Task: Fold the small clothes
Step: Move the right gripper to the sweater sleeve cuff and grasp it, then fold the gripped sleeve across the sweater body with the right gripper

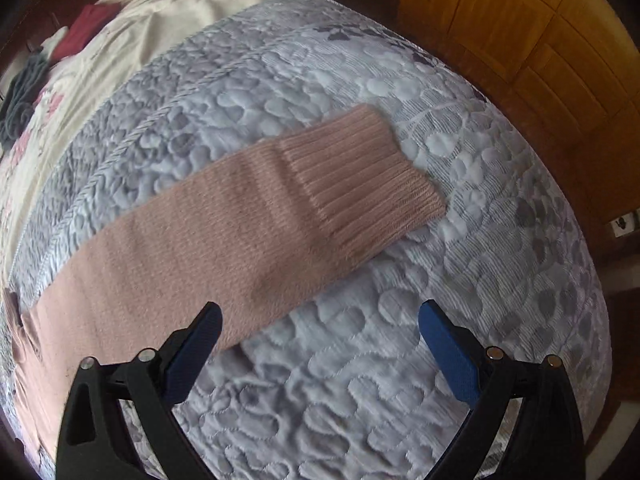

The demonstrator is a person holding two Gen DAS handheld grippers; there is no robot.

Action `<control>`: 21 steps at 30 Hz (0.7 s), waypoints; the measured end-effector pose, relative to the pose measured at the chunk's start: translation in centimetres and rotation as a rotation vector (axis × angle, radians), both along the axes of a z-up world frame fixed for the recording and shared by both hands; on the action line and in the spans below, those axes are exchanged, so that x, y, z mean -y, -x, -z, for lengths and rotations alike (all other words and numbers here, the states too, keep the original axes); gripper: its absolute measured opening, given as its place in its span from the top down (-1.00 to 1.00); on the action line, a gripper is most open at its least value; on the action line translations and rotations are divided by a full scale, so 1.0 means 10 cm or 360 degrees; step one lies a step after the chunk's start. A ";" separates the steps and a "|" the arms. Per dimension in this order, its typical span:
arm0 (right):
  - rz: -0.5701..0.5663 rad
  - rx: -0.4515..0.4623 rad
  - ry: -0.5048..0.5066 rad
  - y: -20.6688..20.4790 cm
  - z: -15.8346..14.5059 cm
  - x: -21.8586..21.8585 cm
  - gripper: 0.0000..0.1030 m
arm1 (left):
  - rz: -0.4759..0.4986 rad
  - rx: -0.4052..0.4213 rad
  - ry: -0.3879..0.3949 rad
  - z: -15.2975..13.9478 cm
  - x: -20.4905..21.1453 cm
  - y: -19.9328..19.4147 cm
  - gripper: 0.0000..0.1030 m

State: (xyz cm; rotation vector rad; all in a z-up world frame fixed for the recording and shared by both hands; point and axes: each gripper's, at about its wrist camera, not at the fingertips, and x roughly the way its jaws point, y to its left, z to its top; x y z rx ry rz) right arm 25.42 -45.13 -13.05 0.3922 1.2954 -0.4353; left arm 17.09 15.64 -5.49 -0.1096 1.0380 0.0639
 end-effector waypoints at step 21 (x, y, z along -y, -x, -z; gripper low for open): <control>-0.0109 0.0343 -0.0243 -0.09 -0.20 -0.06 0.89 | -0.0029 -0.0046 -0.0099 0.22 -0.30 -0.01 -0.94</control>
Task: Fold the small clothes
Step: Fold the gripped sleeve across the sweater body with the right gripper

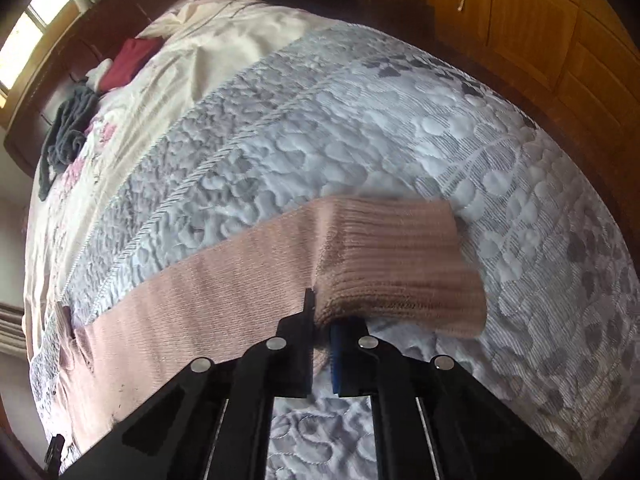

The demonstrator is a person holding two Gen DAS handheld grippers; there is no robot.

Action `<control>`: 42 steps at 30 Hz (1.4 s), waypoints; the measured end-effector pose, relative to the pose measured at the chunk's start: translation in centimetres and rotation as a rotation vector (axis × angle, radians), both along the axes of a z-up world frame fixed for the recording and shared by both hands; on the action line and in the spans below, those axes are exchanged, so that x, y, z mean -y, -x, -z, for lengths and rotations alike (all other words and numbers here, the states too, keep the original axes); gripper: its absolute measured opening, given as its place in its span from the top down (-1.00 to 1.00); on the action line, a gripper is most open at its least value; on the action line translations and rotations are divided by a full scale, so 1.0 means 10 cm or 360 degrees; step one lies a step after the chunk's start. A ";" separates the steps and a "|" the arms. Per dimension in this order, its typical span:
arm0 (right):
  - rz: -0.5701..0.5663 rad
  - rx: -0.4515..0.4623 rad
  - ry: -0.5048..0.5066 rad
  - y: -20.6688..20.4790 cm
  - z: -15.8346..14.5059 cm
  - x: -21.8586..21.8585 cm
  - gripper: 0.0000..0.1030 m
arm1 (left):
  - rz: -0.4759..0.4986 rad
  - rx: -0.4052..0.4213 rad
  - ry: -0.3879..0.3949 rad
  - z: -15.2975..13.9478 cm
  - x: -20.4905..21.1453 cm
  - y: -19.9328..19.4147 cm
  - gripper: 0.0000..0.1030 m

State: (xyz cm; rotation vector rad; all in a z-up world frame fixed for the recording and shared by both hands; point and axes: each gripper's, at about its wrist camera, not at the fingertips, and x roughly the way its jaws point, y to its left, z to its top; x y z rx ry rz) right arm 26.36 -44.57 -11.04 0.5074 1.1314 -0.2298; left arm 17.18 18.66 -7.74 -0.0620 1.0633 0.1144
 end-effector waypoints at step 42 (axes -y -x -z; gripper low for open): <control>-0.1237 0.0023 -0.0261 0.43 0.38 -4.14 0.49 | -0.0021 -0.0103 0.0214 0.11 -0.80 0.19 -0.94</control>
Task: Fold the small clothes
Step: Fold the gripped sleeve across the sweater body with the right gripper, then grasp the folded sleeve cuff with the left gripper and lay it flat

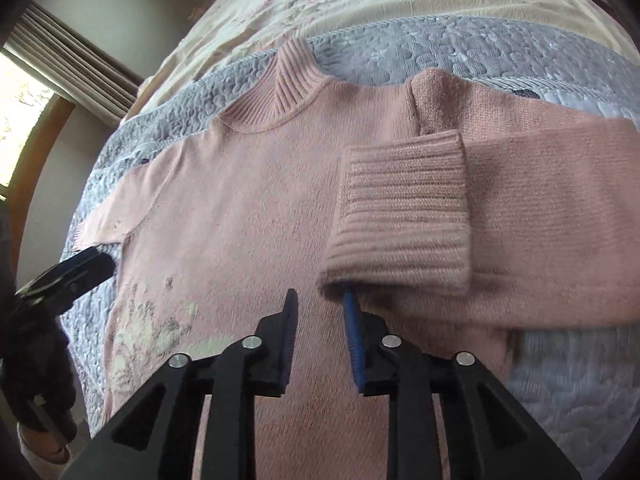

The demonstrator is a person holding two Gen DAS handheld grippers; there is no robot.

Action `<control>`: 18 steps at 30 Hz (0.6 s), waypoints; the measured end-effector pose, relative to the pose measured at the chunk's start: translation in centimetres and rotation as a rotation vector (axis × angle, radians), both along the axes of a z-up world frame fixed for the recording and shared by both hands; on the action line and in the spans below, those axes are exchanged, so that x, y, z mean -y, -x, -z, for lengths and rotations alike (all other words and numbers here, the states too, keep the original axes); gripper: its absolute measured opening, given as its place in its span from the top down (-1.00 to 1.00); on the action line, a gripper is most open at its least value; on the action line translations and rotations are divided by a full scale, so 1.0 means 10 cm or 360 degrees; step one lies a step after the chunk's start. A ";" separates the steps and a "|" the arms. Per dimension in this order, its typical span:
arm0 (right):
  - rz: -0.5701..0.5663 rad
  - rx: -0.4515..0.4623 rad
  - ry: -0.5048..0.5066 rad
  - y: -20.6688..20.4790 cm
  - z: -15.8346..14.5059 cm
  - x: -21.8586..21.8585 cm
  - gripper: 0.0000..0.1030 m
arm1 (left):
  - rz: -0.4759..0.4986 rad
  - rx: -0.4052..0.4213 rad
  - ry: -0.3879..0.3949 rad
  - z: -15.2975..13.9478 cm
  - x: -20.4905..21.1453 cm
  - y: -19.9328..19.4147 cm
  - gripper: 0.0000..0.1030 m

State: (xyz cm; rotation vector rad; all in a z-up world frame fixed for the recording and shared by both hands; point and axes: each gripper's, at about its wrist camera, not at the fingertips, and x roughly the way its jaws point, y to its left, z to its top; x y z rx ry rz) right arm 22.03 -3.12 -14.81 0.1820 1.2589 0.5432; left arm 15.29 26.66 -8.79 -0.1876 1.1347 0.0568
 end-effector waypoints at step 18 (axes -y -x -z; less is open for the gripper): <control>0.0416 0.0110 0.0054 0.57 -0.20 1.68 0.38 | 0.0291 -0.0296 0.0219 0.73 1.67 -0.80 -0.25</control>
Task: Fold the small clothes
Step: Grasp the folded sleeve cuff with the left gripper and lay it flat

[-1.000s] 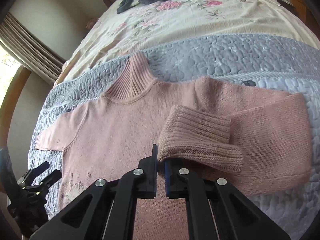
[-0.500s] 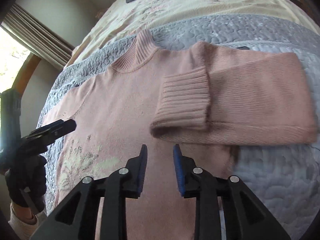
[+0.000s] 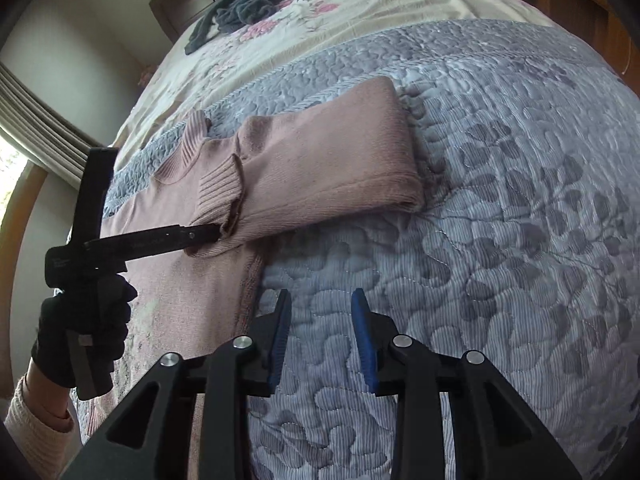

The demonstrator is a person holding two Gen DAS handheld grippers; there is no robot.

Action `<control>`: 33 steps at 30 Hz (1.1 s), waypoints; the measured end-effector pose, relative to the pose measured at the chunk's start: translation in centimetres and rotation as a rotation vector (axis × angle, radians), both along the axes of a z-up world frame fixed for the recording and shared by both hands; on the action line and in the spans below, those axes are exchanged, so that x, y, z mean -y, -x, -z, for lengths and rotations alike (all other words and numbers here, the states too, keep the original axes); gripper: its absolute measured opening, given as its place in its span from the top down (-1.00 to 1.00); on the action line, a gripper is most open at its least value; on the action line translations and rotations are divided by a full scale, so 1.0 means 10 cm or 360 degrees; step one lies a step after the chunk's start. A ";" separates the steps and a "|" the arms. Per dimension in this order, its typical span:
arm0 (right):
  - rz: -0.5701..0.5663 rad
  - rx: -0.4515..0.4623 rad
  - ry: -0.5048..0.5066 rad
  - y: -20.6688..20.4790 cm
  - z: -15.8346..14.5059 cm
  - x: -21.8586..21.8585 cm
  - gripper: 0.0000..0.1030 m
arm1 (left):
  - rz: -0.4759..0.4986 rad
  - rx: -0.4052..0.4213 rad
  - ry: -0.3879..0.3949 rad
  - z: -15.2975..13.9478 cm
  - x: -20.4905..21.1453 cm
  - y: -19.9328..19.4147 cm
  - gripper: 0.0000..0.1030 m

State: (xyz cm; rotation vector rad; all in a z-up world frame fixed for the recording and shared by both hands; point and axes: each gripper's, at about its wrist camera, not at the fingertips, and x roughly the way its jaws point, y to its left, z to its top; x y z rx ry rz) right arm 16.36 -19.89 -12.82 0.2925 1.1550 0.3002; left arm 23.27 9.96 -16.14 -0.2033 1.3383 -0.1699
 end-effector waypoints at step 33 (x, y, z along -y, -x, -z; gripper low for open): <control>-0.0063 -0.0144 -0.0046 -0.91 0.39 -0.85 0.39 | -0.0505 0.0210 -0.0087 -0.15 -2.19 0.18 0.56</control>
